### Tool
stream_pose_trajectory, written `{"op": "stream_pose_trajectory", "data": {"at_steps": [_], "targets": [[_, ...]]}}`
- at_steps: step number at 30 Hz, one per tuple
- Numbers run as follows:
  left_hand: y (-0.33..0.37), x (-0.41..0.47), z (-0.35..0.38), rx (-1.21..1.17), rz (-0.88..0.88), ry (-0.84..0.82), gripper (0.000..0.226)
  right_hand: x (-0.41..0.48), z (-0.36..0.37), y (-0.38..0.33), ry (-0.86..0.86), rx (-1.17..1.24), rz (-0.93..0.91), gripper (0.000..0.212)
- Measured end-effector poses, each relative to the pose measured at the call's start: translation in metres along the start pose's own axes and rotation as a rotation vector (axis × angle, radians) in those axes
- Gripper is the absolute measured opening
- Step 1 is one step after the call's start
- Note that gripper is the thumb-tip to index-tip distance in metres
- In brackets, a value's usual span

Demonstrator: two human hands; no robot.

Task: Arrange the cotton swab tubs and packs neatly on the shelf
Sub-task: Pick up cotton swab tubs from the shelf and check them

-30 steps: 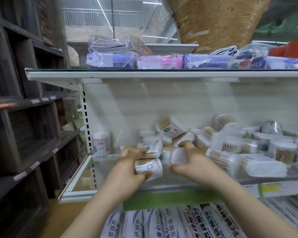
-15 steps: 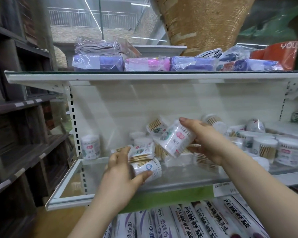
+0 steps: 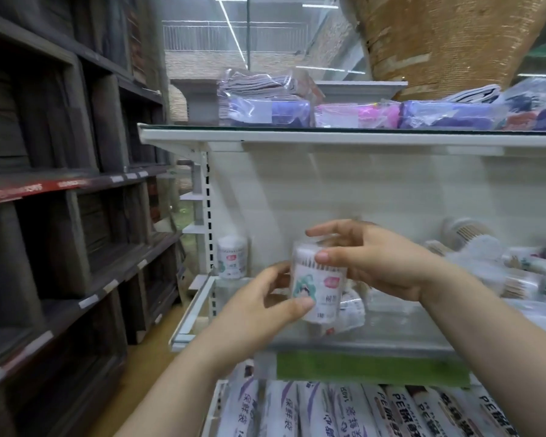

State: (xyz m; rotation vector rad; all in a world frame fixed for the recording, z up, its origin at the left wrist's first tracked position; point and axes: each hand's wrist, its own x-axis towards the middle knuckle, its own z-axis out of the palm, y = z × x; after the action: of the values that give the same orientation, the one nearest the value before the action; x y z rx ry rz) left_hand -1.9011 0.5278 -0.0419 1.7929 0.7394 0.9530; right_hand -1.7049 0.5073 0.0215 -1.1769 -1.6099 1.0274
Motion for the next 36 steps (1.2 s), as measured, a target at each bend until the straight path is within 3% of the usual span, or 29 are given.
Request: {"op": "stream_pose_trajectory", "data": {"at_steps": [3, 8, 12, 17, 27, 36], "targets": [[0.001, 0.001, -0.011, 0.171, 0.002, 0.111, 0.055, 0.015, 0.017, -0.003, -0.022, -0.050, 0.000, 0.058], [0.020, 0.031, -0.054, 0.193, 0.030, 0.206, 0.046, 0.060, 0.025, -0.037, 0.005, -0.177, -0.028, 0.029], [0.022, 0.062, -0.081, 0.326, 0.024, 0.266, 0.057, 0.093, 0.028, -0.056, 0.051, -0.328, -0.056, 0.032], [-0.004, 0.084, -0.110, 0.441, -0.005, 0.278, 0.076, 0.127, 0.028, -0.030, 0.118, -0.313, -0.021, 0.040], [-0.064, 0.112, -0.123, 0.749, -0.022, 0.191, 0.058, 0.158, 0.013, 0.031, 0.256, -0.419, 0.145, 0.050], [-0.080, 0.124, -0.130, 0.873, 0.006, 0.138, 0.059, 0.168, 0.027, 0.046, 0.141, -0.616, 0.191, 0.036]]}}
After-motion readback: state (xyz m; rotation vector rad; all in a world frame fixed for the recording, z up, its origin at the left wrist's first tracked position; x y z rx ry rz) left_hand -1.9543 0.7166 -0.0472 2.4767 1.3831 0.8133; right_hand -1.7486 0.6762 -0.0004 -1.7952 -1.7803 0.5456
